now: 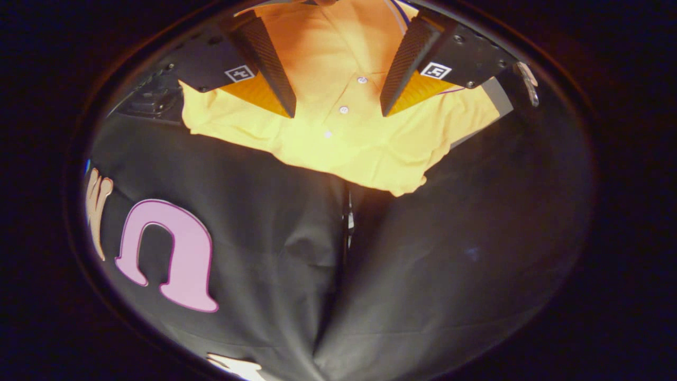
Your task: Put the clothes into the washing machine and then close the washing machine lid.
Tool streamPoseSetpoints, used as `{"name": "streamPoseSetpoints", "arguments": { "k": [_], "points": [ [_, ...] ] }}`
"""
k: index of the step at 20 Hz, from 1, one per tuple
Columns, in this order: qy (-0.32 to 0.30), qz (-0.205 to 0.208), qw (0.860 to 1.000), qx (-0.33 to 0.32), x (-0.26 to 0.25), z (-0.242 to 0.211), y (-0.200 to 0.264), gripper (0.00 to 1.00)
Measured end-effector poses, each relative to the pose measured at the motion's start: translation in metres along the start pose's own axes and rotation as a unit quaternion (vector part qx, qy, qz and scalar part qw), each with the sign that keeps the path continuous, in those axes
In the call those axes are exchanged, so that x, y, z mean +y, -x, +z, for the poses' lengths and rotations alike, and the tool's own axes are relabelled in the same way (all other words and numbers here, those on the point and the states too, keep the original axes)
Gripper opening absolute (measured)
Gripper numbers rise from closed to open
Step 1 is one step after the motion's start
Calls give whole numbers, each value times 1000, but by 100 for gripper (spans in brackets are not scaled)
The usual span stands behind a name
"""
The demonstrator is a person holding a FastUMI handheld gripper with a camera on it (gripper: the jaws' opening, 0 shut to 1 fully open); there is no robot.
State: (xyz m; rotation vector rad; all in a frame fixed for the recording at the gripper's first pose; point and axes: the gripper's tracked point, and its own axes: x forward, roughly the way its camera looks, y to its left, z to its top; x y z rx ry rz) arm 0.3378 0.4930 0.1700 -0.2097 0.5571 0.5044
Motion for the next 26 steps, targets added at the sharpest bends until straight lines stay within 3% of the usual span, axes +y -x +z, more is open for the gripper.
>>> {"name": "streamPoseSetpoints", "arguments": {
  "k": [4, 8, 9, 15, 17, 26],
  "points": [
    [-4, 26, 999, 39, 12, -15, -12, 98],
    [-5, 41, 998, 41, 15, -15, -15, 83],
    [-2, 41, 999, 35, 17, -12, -13, 68],
    [8, 42, 999, 34, 14, -4, 2, 10],
    [6, 39, 999, 35, 10, -6, 7, 1],
    [8, -34, 999, -4, -32, -1, 33, 0]
  ]
}}
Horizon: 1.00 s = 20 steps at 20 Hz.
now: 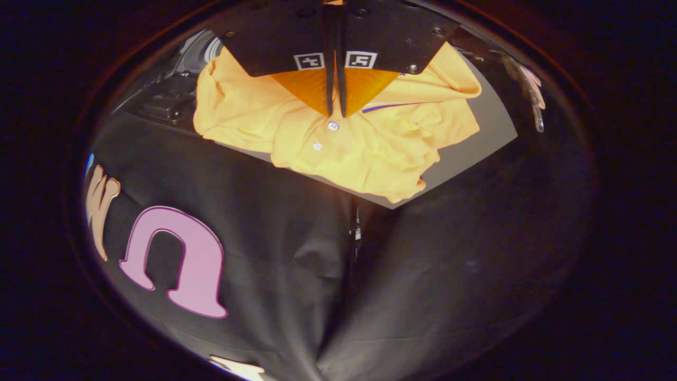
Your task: Put the clothes into the washing machine and then close the washing machine lid.
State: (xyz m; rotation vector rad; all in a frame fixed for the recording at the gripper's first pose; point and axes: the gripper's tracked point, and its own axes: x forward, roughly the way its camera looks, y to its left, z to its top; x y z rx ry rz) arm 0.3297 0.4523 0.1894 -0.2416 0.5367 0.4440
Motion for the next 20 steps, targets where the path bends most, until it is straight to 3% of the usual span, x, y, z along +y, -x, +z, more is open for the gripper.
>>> {"name": "streamPoseSetpoints", "arguments": {
  "k": [7, 11, 18, 20],
  "points": [
    [-18, -148, 988, -42, -126, 3, 53, 0],
    [-61, -192, 979, -44, -183, -18, 74, 0],
    [-80, -252, 964, -41, -252, -50, 100, 1],
    [-85, -263, 959, -64, -265, -48, 103, 20]
  ]
}}
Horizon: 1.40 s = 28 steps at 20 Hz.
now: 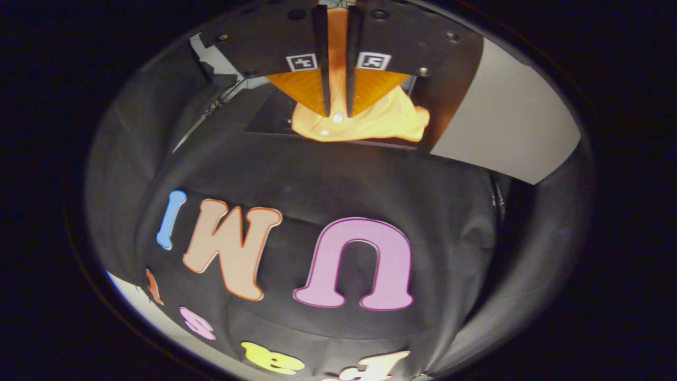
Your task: Put the clothes into the washing machine and then close the washing machine lid.
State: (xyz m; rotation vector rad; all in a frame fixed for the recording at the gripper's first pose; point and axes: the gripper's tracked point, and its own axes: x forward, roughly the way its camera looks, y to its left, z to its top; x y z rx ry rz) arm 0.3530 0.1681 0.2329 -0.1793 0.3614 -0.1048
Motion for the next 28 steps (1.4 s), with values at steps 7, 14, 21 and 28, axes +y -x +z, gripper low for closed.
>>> {"name": "streamPoseSetpoints", "arguments": {
  "k": [7, 14, 21, 28],
  "points": [
    [-12, 8, 1000, -13, 0, 4, -10, 29],
    [-14, 20, 1000, -11, 11, 2, -30, 44],
    [-11, 17, 999, -25, 15, 13, -76, 85],
    [1, 12, 999, -31, 20, 16, -132, 97]
  ]
}}
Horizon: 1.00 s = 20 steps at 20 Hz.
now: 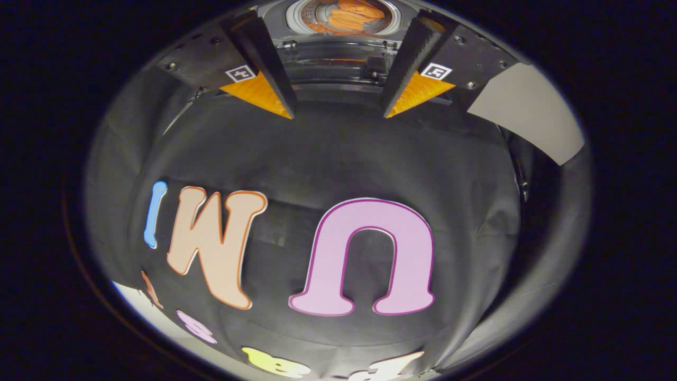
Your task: Put the clothes into the washing machine and then close the washing machine lid.
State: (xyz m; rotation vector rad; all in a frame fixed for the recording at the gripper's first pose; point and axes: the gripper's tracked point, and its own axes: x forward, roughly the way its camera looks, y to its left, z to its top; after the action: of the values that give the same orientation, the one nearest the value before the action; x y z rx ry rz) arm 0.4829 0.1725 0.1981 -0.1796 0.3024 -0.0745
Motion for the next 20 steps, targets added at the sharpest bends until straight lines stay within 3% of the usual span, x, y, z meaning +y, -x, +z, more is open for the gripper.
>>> {"name": "streamPoseSetpoints", "arguments": {
  "k": [11, 20],
  "points": [
    [19, -4, 999, 33, 12, -28, -41, 98],
    [-59, 17, 996, 58, 16, -39, -39, 95]
  ]
}}
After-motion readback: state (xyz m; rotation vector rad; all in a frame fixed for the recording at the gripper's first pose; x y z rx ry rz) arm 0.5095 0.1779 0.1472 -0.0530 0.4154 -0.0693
